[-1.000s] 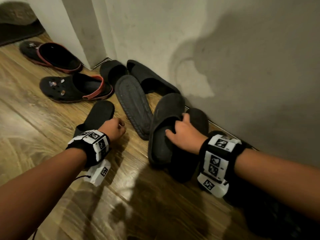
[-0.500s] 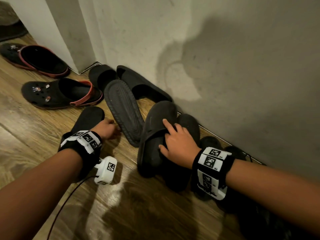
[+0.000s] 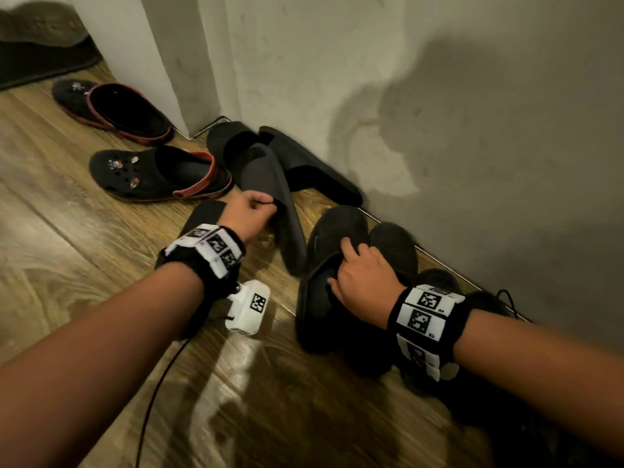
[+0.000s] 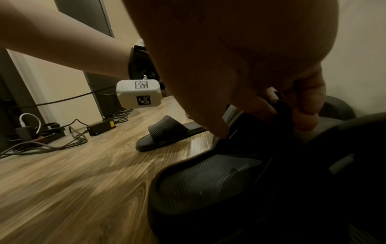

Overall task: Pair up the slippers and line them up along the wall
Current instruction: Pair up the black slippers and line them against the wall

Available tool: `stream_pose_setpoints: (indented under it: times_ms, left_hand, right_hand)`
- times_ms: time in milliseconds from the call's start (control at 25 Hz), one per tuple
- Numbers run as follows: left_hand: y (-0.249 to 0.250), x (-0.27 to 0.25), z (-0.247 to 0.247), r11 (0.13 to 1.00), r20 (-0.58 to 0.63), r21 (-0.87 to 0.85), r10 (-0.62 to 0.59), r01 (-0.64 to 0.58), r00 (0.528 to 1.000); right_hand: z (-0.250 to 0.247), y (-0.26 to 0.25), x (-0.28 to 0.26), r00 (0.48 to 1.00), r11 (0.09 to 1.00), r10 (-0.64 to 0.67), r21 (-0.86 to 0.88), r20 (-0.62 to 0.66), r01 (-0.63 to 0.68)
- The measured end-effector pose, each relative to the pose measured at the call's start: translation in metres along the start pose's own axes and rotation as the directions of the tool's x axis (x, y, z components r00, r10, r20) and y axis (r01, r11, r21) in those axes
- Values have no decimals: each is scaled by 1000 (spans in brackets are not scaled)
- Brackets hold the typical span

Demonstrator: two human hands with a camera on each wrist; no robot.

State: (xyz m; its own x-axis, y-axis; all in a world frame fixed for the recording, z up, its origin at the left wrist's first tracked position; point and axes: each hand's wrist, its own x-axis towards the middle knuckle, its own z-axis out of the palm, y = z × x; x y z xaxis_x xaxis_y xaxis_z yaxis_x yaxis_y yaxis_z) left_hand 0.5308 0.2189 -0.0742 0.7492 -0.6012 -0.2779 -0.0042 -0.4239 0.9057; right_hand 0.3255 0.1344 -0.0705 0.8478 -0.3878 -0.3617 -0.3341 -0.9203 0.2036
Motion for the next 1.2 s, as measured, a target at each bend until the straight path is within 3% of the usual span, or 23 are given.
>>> stream_pose_setpoints:
  times_ms: [160,400,560,760,840,960,1040,1200]
  left_hand:
    - [-12,-15,2,933,96,356,30,-62,995]
    - [-43,-34,-9,824,243,552,-7,-132,970]
    - [-58,-28,-42,673,171,729,3,-129,985]
    - [-82,-24,-67,523,90,850,-38,-57,995]
    - [-84,-20,-67,520,82,852,-28,-55,996]
    - [-73,-12,-73,550,99,834,-78,-40,992]
    - [-66,-8,-76,553,97,833,-113,-18,989]
    - [-68,0,-89,584,103,808,-15,-75,995]
  right_hand:
    - [-8,-1,7,1000,1000,15,-10,9,-15]
    - [-15,10,5,995,995,-18,99,-102,28]
    - [-24,2,7,983,983,-85,150,-163,110]
    - [-52,-13,14,997,986,-79,145,-24,82]
    - [-68,-15,3,995,987,-84,141,45,77]
    - [-87,-12,-23,968,978,-207,62,139,200]
    - [-94,-7,-31,960,970,-243,30,136,241]
    - [-102,-9,11,971,977,-212,56,115,207]
